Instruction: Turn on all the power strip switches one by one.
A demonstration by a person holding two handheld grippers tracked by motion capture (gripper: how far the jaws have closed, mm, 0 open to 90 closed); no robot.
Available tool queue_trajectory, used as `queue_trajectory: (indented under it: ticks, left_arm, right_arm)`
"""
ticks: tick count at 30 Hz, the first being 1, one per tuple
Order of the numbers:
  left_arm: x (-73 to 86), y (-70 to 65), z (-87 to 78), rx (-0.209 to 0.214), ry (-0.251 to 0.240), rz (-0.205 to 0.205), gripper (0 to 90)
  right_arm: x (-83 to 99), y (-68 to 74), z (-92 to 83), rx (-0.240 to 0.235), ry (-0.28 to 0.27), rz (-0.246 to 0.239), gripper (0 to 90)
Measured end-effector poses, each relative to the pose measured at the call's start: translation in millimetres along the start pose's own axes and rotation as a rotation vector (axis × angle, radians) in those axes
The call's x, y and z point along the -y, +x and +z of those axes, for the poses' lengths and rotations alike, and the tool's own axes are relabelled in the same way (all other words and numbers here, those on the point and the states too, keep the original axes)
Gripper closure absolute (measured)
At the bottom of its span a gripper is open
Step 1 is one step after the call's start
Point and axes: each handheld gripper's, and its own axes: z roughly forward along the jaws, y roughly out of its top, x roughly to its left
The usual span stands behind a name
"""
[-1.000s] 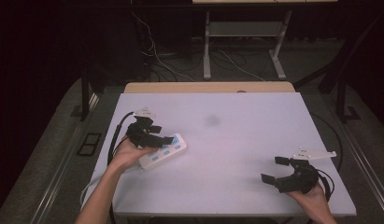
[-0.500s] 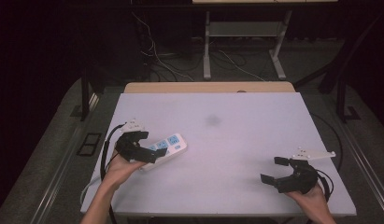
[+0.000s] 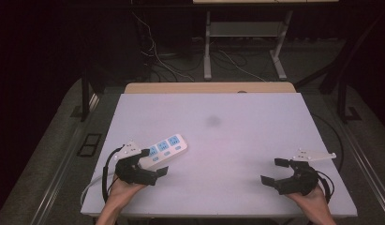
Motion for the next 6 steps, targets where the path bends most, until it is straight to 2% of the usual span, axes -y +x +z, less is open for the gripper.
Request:
queue_trajectory:
  ticks: [6]
  left_arm:
    - [4.2, -4.2, 5.0, 0.015, 0.002, -0.002, 0.0]
  right_arm:
    - [1.3, -0.1, -0.8, 0.0, 0.0, 0.002, 0.6]
